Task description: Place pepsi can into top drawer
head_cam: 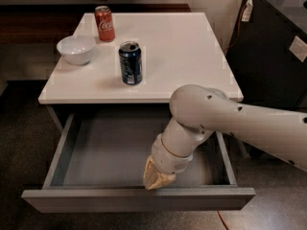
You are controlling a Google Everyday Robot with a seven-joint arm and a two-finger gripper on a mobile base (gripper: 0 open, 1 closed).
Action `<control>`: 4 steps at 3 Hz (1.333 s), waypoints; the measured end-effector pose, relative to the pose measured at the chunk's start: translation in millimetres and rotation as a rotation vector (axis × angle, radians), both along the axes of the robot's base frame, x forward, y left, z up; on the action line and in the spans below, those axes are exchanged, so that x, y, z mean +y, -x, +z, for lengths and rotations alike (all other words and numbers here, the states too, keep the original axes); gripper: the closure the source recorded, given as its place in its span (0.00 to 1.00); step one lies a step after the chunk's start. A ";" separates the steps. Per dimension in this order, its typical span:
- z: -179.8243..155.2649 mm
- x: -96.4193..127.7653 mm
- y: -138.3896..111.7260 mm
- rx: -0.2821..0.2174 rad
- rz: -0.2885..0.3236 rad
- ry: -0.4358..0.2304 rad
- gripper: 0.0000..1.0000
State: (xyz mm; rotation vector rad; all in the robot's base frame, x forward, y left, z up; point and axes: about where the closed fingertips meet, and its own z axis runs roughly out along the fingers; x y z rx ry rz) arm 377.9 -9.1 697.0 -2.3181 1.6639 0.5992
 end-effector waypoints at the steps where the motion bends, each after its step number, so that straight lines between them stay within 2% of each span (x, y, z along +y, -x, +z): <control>1: 16.8 -17.9 -27.5 -0.039 -0.100 -0.050 0.45; 3: 58.8 -51.4 -82.3 -0.128 -0.224 -0.119 0.01; 4: 86.0 -67.3 -105.9 -0.168 -0.260 -0.158 0.00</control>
Offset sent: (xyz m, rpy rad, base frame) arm 0.0869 -0.0521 0.0597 0.1425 -0.1371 -0.2585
